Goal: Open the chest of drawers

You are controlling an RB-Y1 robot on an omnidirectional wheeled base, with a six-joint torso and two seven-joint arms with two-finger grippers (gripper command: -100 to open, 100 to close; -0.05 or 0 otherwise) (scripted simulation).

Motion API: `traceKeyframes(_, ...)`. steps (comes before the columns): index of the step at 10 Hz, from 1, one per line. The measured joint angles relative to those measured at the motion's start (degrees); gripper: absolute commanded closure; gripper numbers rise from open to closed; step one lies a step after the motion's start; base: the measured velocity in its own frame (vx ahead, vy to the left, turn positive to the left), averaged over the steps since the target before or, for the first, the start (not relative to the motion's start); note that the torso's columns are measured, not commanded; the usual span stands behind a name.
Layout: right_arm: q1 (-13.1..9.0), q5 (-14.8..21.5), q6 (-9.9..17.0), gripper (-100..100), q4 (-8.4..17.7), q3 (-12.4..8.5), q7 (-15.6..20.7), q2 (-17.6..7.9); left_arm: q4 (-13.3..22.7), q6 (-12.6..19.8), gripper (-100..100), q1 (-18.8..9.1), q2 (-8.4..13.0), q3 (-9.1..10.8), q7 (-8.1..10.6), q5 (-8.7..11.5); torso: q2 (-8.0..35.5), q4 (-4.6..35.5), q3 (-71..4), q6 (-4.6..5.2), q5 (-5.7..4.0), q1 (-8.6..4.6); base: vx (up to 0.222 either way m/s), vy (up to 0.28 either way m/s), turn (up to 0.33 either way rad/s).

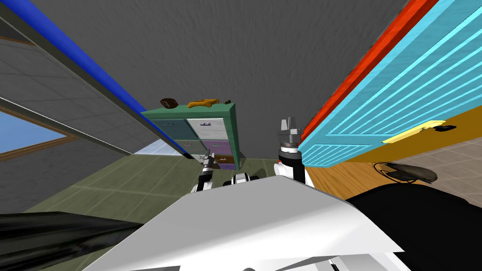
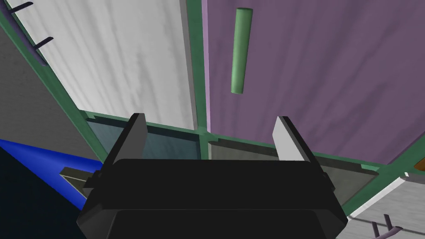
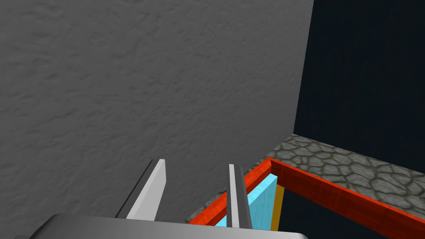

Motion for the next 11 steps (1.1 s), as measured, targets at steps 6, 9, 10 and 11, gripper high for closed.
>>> traceKeyframes(6, 0.0, 0.0, 0.0, 0, 0.0, 0.0, 0.0, 0.0, 6.0, -0.6, -100, -2.3, -4.3, -0.75, -0.24, -0.3, 0.1, 0.0, 0.1, 0.00, 0.01, 0.06, 0.072, -0.019, -0.027)
traceKeyframes(9, 0.0, 0.0, 0.0, 0, 0.0, 0.0, 0.0, 0.0, 4.8, 1.4, 100, -3.1, -4.3, -0.57, -0.27, -0.2, 0.0, 0.0, 0.0, 0.01, 0.00, -0.03, 0.014, -0.003, 0.000)
traceKeyframes(10, 0.0, 0.0, 0.0, 0, 0.0, 0.0, 0.0, 0.0, 5.3, 0.6, 100, -2.7, -4.2, -0.64, -0.23, -0.2, 0.1, 0.0, 0.1, 0.01, 0.00, 0.00, -0.029, 0.005, 0.016)
traceKeyframes(11, 0.0, 0.0, 0.0, 0, 0.0, 0.0, 0.0, 0.0, 5.2, 0.2, -100, -2.8, -4.2, -0.65, -0.22, -0.2, -0.3, -0.2, -0.1, 0.09, 0.09, 0.06, -0.019, 0.004, -0.014)
